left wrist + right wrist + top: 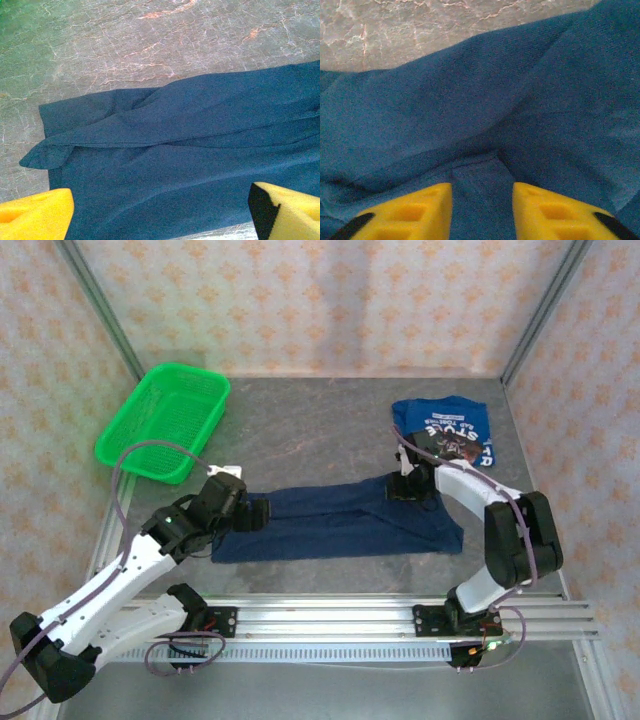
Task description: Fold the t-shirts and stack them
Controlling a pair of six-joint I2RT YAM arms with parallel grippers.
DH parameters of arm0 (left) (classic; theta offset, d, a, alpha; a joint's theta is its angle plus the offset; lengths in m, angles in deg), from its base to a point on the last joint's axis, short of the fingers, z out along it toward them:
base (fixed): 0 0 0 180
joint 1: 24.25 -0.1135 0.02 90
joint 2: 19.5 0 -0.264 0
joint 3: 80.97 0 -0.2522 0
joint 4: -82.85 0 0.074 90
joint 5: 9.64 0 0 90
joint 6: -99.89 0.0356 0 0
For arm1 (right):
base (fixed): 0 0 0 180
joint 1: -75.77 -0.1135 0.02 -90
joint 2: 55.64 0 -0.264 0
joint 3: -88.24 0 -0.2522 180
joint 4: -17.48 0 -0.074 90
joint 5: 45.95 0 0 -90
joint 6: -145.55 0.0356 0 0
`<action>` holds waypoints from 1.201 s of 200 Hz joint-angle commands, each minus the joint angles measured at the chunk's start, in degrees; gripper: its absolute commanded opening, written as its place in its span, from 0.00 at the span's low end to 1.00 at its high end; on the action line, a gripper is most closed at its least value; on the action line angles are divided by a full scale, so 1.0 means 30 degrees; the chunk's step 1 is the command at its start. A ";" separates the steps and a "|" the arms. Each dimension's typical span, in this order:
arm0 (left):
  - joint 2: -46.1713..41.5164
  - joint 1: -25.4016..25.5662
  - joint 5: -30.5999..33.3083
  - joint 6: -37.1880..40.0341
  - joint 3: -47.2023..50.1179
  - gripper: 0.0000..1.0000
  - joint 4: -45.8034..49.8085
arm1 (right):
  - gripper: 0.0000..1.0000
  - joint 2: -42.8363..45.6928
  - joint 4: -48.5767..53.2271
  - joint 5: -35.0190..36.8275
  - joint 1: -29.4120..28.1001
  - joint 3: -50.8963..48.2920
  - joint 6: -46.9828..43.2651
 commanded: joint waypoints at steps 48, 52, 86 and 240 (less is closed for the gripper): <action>0.1335 0.0159 -0.0521 -0.1006 0.0955 0.91 -0.1697 | 0.43 -0.2401 0.0439 0.0845 -0.0091 0.1700 -0.1600; 0.1421 0.0160 -0.0537 -0.1020 0.1023 0.92 -0.1822 | 0.43 -0.2413 0.0417 0.0760 -0.0105 0.1699 -0.1559; 0.2729 0.0145 -0.0010 -0.1555 0.1311 0.92 -0.2196 | 0.41 -0.2410 0.0194 0.0386 -0.0432 0.1154 -0.1112; 0.8033 0.0155 -0.0164 -0.2000 0.1117 0.91 -0.4677 | 0.00 0.0957 0.0438 -0.0732 -0.1291 -0.0805 0.1140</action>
